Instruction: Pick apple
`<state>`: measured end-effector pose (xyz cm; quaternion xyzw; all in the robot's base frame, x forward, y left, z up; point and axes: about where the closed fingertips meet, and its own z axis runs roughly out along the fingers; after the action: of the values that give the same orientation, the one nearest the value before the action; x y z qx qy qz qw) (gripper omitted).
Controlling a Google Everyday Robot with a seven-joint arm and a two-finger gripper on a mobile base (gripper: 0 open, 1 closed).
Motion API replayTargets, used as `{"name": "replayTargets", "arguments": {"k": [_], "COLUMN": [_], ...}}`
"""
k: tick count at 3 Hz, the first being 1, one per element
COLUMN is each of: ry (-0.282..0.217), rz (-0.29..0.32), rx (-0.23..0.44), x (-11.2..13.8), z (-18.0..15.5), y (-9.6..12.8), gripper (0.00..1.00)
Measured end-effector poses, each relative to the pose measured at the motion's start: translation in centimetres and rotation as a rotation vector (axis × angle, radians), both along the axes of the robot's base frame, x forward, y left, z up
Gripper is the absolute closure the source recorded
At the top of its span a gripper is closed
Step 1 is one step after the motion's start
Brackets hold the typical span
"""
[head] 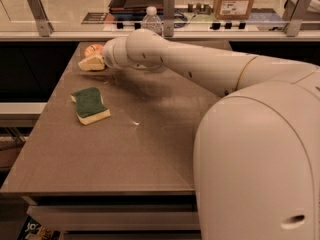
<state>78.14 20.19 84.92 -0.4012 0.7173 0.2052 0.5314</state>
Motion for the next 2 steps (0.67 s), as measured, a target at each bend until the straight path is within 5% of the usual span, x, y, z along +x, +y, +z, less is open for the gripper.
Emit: {"name": "replayTargets", "arguments": {"k": [2], "ry": [0.002], "rz": [0.005], "rx": [0.000], "x": [-0.12], "z": [-0.16], "y": [0.39], "gripper": [0.69]}}
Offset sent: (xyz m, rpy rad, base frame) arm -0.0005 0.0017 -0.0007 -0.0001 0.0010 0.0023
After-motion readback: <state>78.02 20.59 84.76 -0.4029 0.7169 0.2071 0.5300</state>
